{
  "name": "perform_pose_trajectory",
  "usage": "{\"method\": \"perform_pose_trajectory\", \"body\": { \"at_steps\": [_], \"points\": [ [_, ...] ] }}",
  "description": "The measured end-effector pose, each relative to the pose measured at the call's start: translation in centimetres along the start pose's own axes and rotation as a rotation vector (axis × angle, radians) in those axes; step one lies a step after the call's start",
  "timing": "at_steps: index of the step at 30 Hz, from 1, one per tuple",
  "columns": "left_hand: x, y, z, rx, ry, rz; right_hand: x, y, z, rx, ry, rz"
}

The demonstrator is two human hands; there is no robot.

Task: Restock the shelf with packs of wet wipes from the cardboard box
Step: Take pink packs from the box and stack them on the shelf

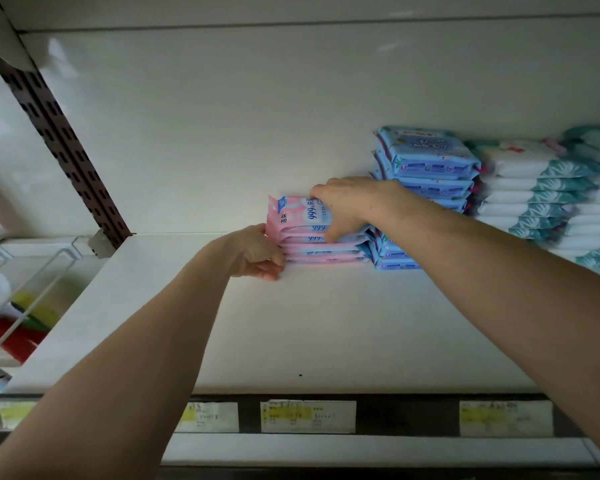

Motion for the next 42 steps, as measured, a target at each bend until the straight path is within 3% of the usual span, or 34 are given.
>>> {"method": "perform_pose_trajectory", "body": {
  "at_steps": [4,10,19,26,34,38,42],
  "points": [
    [-0.2,1.7,-0.2,-0.18,0.104,-0.175,0.2,0.0,-0.1,0.002,0.007,0.008],
    [0.9,2.5,-0.8,-0.268,0.228,-0.379,0.5,0.0,0.0,0.0,0.012,0.023],
    [0.5,3.2,-0.6,-0.407,0.203,-0.354,0.7,0.1,0.1,-0.016,0.016,0.024],
    [0.9,2.4,-0.5,-0.386,0.2,-0.343,1.2,0.3,0.1,-0.034,0.018,0.013],
    [0.1,2.1,-0.6,-0.202,0.167,-0.476,1.6,2.0,0.4,-0.097,0.057,0.143],
    [-0.4,1.6,0.2,-0.128,0.129,-0.406,1.6,2.3,0.4,-0.113,0.05,0.162],
    [-0.6,1.3,0.2,-0.146,0.161,-0.413,0.8,0.8,0.7,-0.02,0.021,-0.023]
  ]
}}
Point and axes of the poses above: each hand's wrist, its own z-axis away from the middle knuckle, its own y-axis out of the palm, x = y × z, the point moved 1 cm from there along -z, towards the middle knuckle, and after that the axes turned 3 degrees about -z, right-handed, at the moved point
